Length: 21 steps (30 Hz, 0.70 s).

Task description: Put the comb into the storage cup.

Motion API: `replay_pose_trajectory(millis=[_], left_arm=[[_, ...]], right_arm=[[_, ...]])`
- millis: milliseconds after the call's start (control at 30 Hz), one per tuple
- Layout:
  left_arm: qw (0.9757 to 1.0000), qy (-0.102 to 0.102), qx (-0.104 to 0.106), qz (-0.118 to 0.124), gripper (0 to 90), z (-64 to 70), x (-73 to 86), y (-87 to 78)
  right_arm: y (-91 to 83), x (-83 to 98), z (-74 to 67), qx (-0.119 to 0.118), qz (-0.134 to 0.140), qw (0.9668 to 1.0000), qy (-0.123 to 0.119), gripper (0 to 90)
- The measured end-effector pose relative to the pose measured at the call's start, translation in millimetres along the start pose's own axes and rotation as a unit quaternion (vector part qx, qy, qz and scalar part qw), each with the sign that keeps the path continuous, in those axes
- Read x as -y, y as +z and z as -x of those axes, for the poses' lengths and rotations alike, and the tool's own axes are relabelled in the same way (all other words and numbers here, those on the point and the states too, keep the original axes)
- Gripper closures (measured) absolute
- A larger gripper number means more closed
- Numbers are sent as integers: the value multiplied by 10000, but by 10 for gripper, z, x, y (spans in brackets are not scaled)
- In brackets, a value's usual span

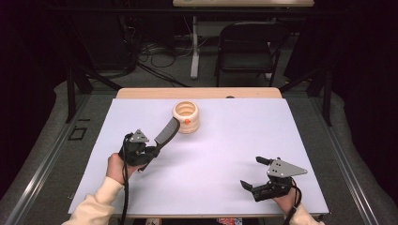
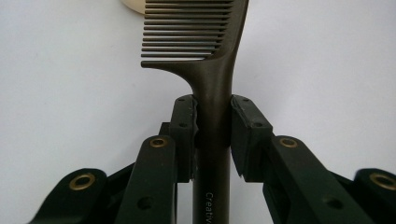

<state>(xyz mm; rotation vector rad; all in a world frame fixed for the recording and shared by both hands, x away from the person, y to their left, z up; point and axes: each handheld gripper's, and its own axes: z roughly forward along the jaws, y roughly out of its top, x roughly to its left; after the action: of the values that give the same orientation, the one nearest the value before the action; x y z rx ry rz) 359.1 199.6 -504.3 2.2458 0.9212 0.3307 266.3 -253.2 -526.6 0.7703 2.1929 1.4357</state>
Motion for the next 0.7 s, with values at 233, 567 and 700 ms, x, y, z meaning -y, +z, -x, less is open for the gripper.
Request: replay_pose_trajectory(millis=[233, 567, 700], left_arm=[[9998, -78, -56, 148, 723, -36, 12, -27], [9993, -193, -81, 305, 722, -83, 27, -27], [9991, -221, -99, 352, 723, -103, 32, -24]], right_arm=[[1, 0, -1, -8, 2, 10000, 10, 0], [8, 1, -2, -16, -6, 10000, 14, 0], [8, 0, -2, -20, -11, 10000, 1, 0]])
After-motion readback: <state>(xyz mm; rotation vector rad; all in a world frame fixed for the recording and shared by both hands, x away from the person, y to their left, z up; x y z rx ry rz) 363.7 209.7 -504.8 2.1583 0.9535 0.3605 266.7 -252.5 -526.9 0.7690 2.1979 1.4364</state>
